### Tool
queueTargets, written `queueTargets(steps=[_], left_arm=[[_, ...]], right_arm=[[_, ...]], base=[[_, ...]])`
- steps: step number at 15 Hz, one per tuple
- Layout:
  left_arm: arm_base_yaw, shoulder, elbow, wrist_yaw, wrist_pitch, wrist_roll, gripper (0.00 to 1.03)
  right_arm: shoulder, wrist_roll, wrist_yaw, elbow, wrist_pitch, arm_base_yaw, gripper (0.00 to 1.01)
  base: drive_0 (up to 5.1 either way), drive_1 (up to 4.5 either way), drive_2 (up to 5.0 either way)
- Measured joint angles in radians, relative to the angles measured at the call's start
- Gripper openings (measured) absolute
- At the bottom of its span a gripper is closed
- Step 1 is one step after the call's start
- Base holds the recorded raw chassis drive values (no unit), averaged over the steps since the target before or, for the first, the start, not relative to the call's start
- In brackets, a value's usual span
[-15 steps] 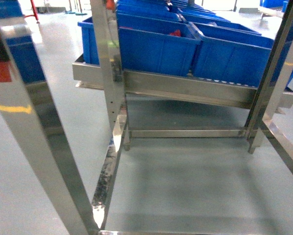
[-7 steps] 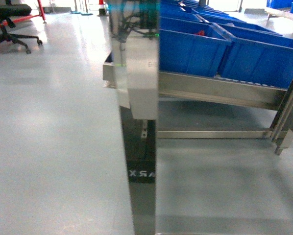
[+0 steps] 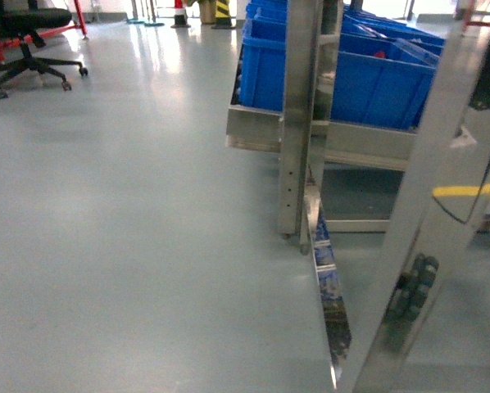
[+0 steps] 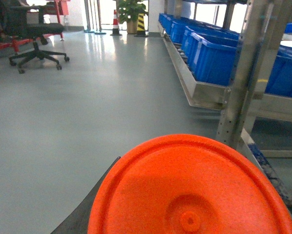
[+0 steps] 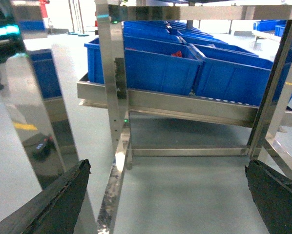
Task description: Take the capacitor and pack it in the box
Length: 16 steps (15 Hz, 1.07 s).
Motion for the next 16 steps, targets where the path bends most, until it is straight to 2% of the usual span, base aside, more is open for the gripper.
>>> queueTargets(steps=[16], left_arm=[[0.0, 0.0, 0.0, 0.0, 0.0, 0.0, 0.43]], right_arm=[[0.0, 0.0, 0.0, 0.0, 0.001, 0.0, 0.98]], base=[[-5.0, 2.46, 2.5]])
